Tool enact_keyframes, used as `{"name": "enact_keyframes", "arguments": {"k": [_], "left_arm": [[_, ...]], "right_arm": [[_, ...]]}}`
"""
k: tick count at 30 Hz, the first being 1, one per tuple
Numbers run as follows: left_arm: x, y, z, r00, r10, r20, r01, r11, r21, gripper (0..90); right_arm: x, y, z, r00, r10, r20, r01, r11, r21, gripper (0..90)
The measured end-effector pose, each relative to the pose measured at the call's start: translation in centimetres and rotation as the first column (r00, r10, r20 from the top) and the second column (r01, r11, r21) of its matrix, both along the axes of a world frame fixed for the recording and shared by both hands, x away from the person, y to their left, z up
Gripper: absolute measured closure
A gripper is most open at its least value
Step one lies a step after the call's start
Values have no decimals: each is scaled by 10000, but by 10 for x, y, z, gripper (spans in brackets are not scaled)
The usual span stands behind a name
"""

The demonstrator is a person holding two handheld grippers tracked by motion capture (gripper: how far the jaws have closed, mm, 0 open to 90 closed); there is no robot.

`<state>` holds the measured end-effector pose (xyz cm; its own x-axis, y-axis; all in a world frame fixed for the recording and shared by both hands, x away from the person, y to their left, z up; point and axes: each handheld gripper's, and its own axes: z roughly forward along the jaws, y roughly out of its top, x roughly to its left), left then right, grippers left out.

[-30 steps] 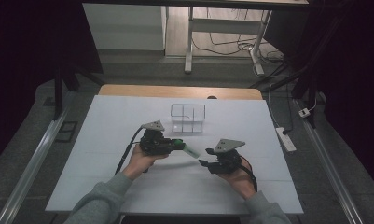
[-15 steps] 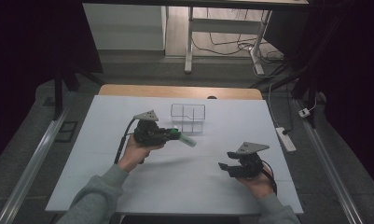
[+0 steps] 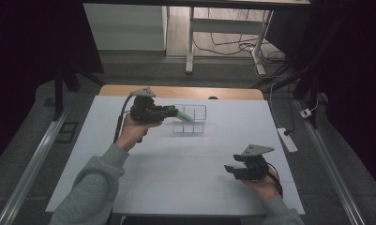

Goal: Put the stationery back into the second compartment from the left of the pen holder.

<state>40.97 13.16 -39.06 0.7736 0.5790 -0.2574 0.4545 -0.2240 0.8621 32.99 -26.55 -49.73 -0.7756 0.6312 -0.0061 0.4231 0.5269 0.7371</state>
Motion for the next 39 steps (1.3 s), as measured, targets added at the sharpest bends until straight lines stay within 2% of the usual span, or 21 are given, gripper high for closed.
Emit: {"name": "enact_keyframes", "arguments": {"k": [2,6,14,25,26,27,28,29,31,34,39], "left_arm": [[4,1,2,10000,46,-24,-46,10000,28,739],[19,-2,7,9993,381,-39,-379,9978,552,739],[38,-16,1,9980,569,-279,-532,9917,1172,738],[52,-27,-11,9958,790,-466,-723,9887,1315,733],[53,-28,-12,9957,789,-489,-720,9889,1297,723],[54,-28,-13,9955,758,-576,-684,9903,1208,662],[54,-28,-13,9952,811,-547,-743,9904,1162,563],[53,-27,-13,9955,806,-506,-741,9902,1185,515],[49,-24,-13,9965,737,-401,-688,9913,1119,499],[38,-20,-13,9977,660,-144,-638,9902,1239,473],[13,-3,-20,9982,577,135,-591,9872,1480,461]], "right_arm": [[0,0,0,10000,-30,-14,30,10000,-12,388],[1,-1,-1,10000,-68,-39,68,10000,-19,387],[1,-1,-2,10000,-51,-24,51,10000,-74,386],[1,0,-4,10000,-43,-69,43,9999,-130,385],[1,0,-4,10000,-41,-67,40,9999,-133,385],[2,0,-4,10000,-41,-71,40,9999,-132,384],[2,-1,-4,10000,-44,-73,43,9999,-131,385],[2,-1,-4,10000,-48,-74,47,9999,-131,384],[1,-1,-3,10000,-24,-87,23,9999,-132,384],[2,-2,-3,10000,-34,-67,34,10000,-72,383],[2,-6,-2,9999,-113,-2,113,9999,-56,381]]}}
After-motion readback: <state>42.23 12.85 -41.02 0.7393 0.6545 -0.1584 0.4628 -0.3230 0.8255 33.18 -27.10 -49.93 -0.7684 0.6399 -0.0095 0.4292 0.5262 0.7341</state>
